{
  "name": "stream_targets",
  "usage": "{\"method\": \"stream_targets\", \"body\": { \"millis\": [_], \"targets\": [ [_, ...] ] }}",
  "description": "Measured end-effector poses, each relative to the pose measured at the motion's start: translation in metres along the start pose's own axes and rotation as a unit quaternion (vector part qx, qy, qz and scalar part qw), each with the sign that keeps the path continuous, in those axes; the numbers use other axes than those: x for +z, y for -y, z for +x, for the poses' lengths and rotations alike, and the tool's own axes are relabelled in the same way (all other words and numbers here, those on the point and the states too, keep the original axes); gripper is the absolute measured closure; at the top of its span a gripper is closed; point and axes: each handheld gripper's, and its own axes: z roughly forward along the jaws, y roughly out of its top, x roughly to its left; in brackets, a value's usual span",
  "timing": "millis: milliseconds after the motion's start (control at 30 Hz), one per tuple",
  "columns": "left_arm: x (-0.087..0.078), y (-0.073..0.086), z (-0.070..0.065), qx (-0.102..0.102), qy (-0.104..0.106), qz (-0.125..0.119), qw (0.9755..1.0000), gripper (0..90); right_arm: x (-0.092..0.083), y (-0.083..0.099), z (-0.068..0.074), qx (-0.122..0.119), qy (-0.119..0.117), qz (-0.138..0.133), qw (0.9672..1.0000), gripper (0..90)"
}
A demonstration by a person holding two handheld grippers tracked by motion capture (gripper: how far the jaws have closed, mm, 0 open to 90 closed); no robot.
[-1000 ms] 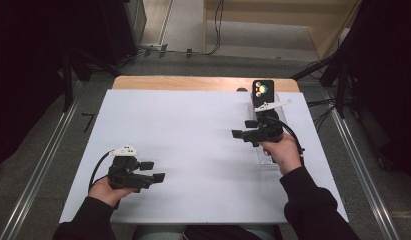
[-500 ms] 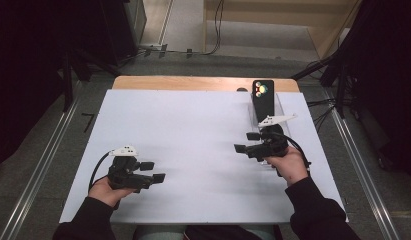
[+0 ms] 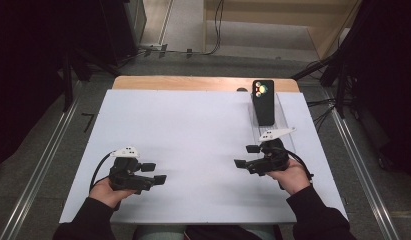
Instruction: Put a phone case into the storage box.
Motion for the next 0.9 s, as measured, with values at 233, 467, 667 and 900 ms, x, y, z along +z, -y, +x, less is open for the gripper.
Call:
{"method": "stream_targets", "body": {
  "millis": [233,467,667,900],
  "targets": [
    [0.002,0.0,-0.005,0.006,0.009,0.001,0.9999,28.8,-0.004,0.016,0.003,-0.008,-0.002,0.007,0.9999,21.4],
    [0.0,0.005,-0.005,0.005,0.008,-0.001,1.0,28.8,-0.012,0.032,0.0,-0.003,0.003,0.013,0.9999,21.1],
    [0.0,0.007,-0.005,0.003,0.008,0.0,1.0,28.8,-0.015,0.046,-0.004,-0.001,0.004,0.022,0.9998,21.1],
    [0.002,0.008,-0.004,0.001,0.011,0.004,0.9999,28.8,-0.022,0.058,-0.011,0.004,0.008,0.021,0.9997,21.1]
  ]
}}
